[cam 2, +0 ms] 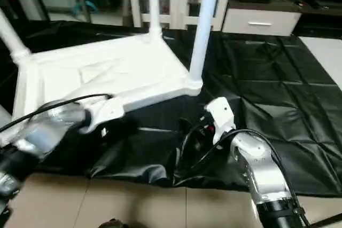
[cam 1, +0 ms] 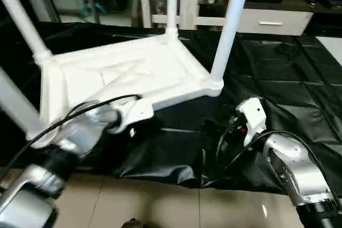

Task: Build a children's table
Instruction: Rotate leg to tighten, then rotate table base

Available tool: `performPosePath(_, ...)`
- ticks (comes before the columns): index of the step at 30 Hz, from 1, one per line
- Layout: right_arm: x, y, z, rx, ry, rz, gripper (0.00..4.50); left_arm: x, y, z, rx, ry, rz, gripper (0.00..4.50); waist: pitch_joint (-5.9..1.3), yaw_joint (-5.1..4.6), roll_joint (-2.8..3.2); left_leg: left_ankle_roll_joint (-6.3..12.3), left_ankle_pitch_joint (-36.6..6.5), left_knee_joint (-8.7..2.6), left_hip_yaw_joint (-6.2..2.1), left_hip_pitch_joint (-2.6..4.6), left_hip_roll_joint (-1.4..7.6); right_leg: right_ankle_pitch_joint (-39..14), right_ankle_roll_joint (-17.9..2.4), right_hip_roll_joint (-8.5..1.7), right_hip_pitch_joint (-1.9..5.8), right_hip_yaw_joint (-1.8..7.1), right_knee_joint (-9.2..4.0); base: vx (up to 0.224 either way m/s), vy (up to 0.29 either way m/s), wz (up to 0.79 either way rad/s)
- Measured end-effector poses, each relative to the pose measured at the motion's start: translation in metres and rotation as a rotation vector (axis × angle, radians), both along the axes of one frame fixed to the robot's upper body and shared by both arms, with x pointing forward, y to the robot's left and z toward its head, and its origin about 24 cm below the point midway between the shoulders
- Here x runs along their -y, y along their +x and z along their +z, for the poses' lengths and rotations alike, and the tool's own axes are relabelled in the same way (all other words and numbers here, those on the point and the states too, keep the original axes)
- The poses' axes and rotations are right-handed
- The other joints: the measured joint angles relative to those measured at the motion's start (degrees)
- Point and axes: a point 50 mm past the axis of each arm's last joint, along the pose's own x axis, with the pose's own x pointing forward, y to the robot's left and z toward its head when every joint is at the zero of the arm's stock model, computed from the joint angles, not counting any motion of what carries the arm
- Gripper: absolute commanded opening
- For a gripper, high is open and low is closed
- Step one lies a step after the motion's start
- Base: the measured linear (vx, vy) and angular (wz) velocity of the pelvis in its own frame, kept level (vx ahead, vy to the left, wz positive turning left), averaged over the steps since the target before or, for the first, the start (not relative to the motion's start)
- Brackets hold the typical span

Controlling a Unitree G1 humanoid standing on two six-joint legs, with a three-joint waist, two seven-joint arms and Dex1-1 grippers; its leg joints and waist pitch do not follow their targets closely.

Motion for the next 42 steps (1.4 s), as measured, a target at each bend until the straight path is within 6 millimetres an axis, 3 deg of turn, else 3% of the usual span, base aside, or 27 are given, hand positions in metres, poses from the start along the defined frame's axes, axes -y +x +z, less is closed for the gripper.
performPosePath(3, -0.001, -0.001, 0.0, 0.003, 0.003, 0.002, 3.87, 0.003, 0.003, 0.01, 0.075, -0.175, 0.042, 4.4, -0.02, 0.03, 0.02, 0.01, 0.0, 0.09, 0.01, -0.05, 0.0, 0.0, 0.0, 0.01, 0.0, 0.06, -0.08, 0.0, 0.0, 0.0)
performPosePath(5, -0.001, -0.003, -0.001, -0.003, 0.019, 0.002, 3.87, 0.008, -0.008, 0.018, 0.069, -0.436, 0.035, 4.4, -0.06, -0.03, 0.06, 0.03, 0.0, 0.14, 0.02, -0.05, 0.0, -0.1, 0.0, -0.02, -0.02, 0.17, -0.12, 0.0, 0.0, 0.0)
performPosePath(7, -0.003, -0.005, -0.002, -0.007, 0.044, 0.004, 3.87, 0.011, -0.02, 0.019, 0.038, -0.591, 0.019, 4.4, -0.07, -0.11, 0.04, 0.13, -0.1, 0.15, 0.05, -0.12, 0.0, -0.1, 0.0, -0.02, -0.11, 0.2, -0.12, 0.0, 0.0, 0.0)
performPosePath(11, -0.012, -0.005, 0.007, 0.023, 0.147, 0.048, 3.87, -0.03, -0.069, 0.02, -0.087, -0.908, 0.052, 4.4, -0.11, -0.99, -0.12, 0.12, -0.1, 0.04, 0.11, -0.07, 0.07, -0.3, 0.0, 0.18, -0.29, 0.16, 0.01, 0.0, 0.0, 0.0)
performPosePath(16, -0.013, -0.004, 0.012, 0.05, 0.173, 0.073, 3.87, -0.077, -0.111, 0.019, -0.169, -0.918, 0.098, 4.4, -0.17, 0.07, -0.47, 0.09, -0.1, -0.05, 0.02, 0.08, 0.09, -0.5, 0.4, 0.32, -0.09, 0.35, 0.02, 0.0, 0.0, 0.0)
performPosePath(20, -0.018, -0.001, 0.014, 0.06, 0.183, 0.088, 3.87, -0.123, -0.134, 0.022, -0.098, -0.917, 0.208, 4.4, -0.23, 0.22, -0.79, 0.09, -0.1, -0.04, -0.03, 0.04, 0.04, -0.5, 0.5, 0.31, 0.01, 0.55, -0.1, 0.0, 0.0, 0.0)
performPosePath(27, -0.014, -0.003, 0.014, 0.056, 0.173, 0.101, 3.87, -0.176, -0.162, 0.022, -0.015, -0.858, 0.389, 4.4, -0.43, -0.02, -1.13, 0.1, -0.1, -0.05, -0.19, 0.15, 0.02, -0.5, 0.5, 0.32, 0.08, 0.62, -0.16, 0.0, 0.0, 0.0)
performPosePath(36, -0.013, -0.002, 0.013, 0.064, 0.169, 0.101, 3.87, -0.222, -0.158, 0.038, 0.194, -0.801, 0.573, 4.4, -0.55, 0.27, -1.31, 0.09, -0.1, -0.08, -0.29, 0.15, 0.06, -0.5, 0.5, 0.53, 0.15, 0.58, -0.09, 0.0, 0.0, 0.0)
performPosePath(40, -0.013, -0.001, 0.011, 0.063, 0.167, 0.097, 3.87, -0.225, -0.143, 0.055, 0.301, -0.805, 0.569, 4.4, -0.59, 0.3, -1.36, 0.08, -0.1, -0.06, -0.35, 0.18, 0.05, -0.5, 0.4, 0.53, 0.19, 0.61, -0.1, 0.0, 0.0, 0.0)
performPosePath(42, -0.014, 0.0, 0.011, 0.065, 0.171, 0.091, 3.87, -0.222, -0.126, 0.061, 0.352, -0.828, 0.554, 4.4, -0.53, 0.49, -1.26, 0.08, -0.1, -0.06, -0.31, 0.19, 0.05, -0.4, 0.3, 0.53, 0.24, 0.59, -0.08, 0.0, 0.0, 0.0)
